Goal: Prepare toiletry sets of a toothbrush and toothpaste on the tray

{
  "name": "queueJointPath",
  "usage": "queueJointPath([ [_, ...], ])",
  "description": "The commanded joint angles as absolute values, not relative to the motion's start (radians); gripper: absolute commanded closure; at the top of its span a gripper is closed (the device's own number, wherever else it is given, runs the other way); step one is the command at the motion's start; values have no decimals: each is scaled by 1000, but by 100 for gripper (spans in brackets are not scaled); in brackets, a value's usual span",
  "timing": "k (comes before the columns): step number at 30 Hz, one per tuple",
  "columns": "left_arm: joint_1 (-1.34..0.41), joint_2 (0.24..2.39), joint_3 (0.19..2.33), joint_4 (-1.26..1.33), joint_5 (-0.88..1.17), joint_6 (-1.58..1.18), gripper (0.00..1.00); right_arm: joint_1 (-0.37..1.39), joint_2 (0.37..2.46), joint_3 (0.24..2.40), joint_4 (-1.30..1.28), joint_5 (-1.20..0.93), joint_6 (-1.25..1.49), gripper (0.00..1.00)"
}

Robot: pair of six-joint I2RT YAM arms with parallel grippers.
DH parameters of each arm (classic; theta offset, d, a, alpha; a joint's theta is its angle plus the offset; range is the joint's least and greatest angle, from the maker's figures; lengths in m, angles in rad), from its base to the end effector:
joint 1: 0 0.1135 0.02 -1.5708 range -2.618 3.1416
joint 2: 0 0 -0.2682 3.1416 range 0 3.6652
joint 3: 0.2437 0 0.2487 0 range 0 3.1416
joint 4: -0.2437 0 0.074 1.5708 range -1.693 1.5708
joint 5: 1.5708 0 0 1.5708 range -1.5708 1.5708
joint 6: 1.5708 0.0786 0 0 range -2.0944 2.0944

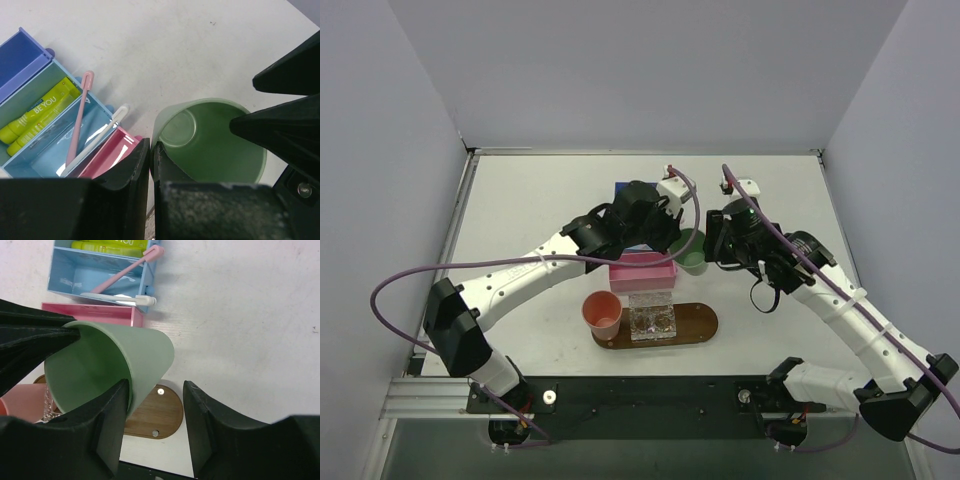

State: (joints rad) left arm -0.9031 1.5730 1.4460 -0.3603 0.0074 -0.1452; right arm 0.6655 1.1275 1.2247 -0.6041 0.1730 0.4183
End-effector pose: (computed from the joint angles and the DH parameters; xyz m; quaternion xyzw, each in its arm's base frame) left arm 0.2487 -0.3164 0.3392 0.3187 0.7953 -0.2608 0.4448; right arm 0.2221 0.1571 0.3654 -0.0624 0.8575 0.1968 0.4713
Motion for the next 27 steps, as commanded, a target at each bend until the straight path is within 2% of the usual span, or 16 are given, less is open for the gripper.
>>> queueJointPath([
  [1,-919,1535,1451,-288,41,-167,100,690,1134,1204,-609,267,437,58],
  [7,-930,1531,1450,-287,51,-169,100,721,1146,1180,-586,319,439,61],
  [14,-942,1532,1442,-276,61,-169,100,742,1160,1163,-561,360,443,71],
  [18,-950,1537,1437,-272,57,-164,100,744,1164,1158,-558,373,445,85],
  [20,-950,1537,1437,-271,58,-164,100,744,1166,1158,-558,382,446,87],
  [23,-951,1539,1434,-268,61,-161,100,744,1166,1154,-560,390,443,99],
  [27,-951,1532,1428,-262,69,-161,100,744,1166,1146,-557,394,440,100],
])
